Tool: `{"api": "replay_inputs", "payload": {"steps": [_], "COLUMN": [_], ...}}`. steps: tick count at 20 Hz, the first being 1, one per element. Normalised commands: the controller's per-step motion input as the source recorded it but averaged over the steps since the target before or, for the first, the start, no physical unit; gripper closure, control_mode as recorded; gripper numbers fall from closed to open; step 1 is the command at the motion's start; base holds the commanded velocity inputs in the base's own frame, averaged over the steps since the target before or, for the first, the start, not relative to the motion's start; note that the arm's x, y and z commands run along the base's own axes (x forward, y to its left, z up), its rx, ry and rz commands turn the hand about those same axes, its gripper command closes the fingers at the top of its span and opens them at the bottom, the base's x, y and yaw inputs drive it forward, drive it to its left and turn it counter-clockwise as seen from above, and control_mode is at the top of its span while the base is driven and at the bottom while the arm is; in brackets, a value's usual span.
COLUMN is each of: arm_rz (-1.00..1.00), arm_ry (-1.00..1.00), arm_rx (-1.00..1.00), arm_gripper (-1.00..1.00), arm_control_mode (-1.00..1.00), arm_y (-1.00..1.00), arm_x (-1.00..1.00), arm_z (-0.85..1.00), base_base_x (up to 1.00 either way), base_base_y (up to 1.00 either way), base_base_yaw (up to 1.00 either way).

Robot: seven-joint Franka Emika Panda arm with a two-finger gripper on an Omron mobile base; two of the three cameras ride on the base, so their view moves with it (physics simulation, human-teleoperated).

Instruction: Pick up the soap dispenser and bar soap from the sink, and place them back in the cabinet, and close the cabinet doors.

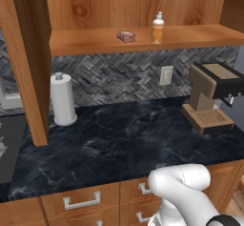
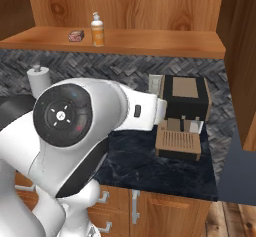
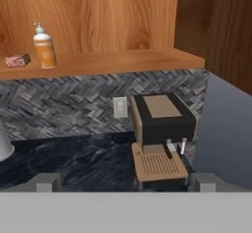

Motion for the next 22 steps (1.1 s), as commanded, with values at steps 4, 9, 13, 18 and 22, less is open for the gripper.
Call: {"api": "replay_inputs", "payload": {"steps": [4,9,13,18,22], "arm_rz": [0.0,0.0,-0.02,-0.07,-0.1], "arm_ry": [-0.08,-0.11,-0.12,-0.07,-0.02], "arm_rx": [0.0,0.0,0.0,0.0,0.0], "arm_gripper": [-1.0,-1.0,-1.0,-1.0,-1.0], "arm_control_mode": [-1.0,-1.0,-1.0,-1.0,-1.0], "arm_y": [-0.38,-0.29,-0.07,-0.05,-0.13], "arm_x": [-0.13,-0.07,-0.04,-0.09,-0.12], "arm_z": [0.0,0.0,0.0,0.02,0.05], "base_base_x": [0.0,0.0,0.0,0.0,0.0], "base_base_y": [0.0,0.0,0.0,0.0,0.0], "base_base_yaw": [0.0,0.0,0.0,0.0,0.0]}}
